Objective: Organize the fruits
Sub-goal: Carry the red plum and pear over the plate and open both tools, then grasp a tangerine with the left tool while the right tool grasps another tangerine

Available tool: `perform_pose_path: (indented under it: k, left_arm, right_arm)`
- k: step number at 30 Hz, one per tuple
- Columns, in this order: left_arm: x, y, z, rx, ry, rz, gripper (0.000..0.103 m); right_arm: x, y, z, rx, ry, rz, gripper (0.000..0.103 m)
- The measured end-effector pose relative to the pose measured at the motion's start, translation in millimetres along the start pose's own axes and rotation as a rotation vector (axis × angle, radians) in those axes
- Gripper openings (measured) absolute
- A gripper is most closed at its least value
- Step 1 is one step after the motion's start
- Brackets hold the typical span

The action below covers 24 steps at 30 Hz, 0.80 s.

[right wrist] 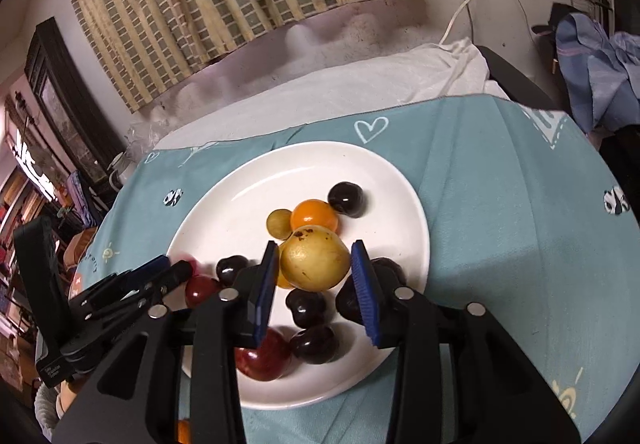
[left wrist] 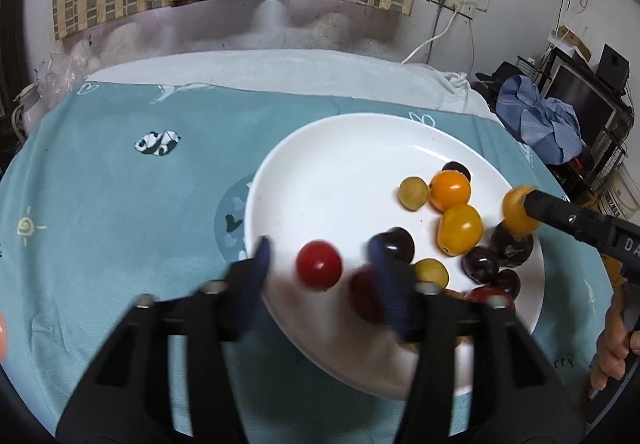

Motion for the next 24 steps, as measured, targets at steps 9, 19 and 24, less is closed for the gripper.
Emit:
perform_pose_path:
  k: [9, 19, 24]
  left_arm:
    - [-1, 39, 5, -0.021, 0.000, -0.063, 0.070]
    - [56, 97, 11, -0.040, 0.015, -0.078, 0.076]
    - [89, 121, 2, -0.029, -0.011, -0.083, 0.081]
  right_arm:
    - [-9, 31, 10, -0.086, -0.055, -0.045, 0.039]
    - [30, 83, 53, -0.129, 0.012, -0.058, 0.044]
    - [83, 106, 49, -0.090, 0.053, -0.084, 0.045]
Point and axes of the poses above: each gripper's, at about its wrist camera, not at the fingertips, and y roughly against the way its jaws point, z to its left, x to its underside, the point moved 8 cm from there along -y, roughly the way its jaws point
